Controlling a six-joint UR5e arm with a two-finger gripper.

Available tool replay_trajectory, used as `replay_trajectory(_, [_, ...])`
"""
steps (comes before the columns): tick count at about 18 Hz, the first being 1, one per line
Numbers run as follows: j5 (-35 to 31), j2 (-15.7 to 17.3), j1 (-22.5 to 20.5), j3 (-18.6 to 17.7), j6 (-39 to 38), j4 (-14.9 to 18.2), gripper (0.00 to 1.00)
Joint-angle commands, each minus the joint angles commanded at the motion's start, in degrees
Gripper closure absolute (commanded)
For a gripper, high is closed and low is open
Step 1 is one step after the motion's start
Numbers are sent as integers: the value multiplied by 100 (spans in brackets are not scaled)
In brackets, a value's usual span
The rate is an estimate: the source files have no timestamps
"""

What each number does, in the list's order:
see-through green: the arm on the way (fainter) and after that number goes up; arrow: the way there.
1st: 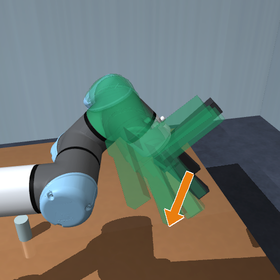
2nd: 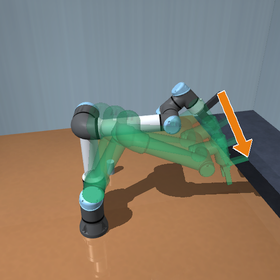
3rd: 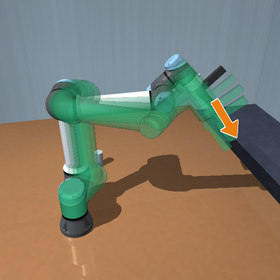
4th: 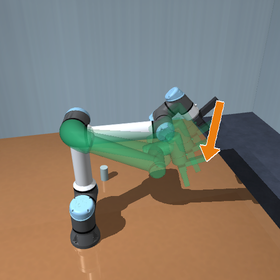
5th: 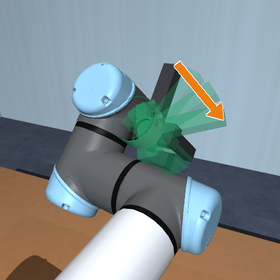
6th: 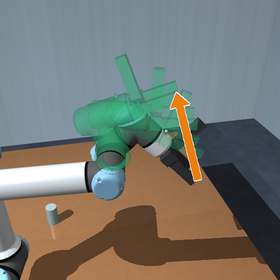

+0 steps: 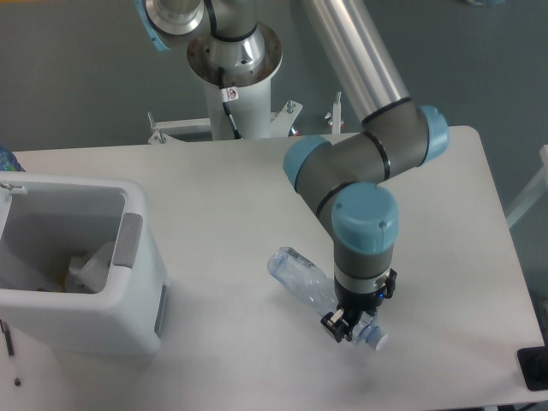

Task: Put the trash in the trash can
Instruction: 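Lift the bottle and carry it over the trash bin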

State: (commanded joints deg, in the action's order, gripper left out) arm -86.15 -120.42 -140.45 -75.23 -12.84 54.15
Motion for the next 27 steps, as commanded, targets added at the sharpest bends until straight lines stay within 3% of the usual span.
replay_trajectory(6, [1204,624,9,-17,510,-369,53])
replay_trajectory(10, [1636,906,132,-9,695,-572,53])
replay_trajectory(15, [1987,1108,220,0,862,-791,53])
replay_trajectory(20, [2856,1336,229,96,1187,-897,53])
replay_trajectory(27, [3464,1398,412,387,1214,-1389,53])
